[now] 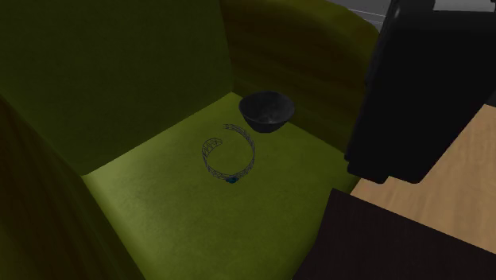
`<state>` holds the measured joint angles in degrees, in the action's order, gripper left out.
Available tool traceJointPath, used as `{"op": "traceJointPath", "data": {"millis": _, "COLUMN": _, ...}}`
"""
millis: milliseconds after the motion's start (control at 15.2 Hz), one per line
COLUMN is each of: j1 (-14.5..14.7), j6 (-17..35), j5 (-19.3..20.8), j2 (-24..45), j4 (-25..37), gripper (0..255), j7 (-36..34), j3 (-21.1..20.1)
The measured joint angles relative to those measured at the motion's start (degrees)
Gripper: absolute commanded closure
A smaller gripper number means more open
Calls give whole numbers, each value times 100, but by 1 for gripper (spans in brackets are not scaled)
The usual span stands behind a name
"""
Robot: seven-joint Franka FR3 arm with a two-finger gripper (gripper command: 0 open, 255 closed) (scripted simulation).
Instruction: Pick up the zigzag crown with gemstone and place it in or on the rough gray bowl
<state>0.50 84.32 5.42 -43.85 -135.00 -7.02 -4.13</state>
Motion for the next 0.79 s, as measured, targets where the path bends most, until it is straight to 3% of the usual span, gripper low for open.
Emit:
{"op": "traceJointPath", "data": {"millis": 264, "j1": -24, "j6": 427, "j5": 69, "j2": 141, "j4": -255, "gripper": 0, "j7": 64, "j3": 83}}
{"op": "traceJointPath", "data": {"millis": 792, "j1": -151, "j6": 2101, "j5": 320, "j2": 1089, "j4": -837, "gripper": 0, "j7": 261, "j3": 369}}
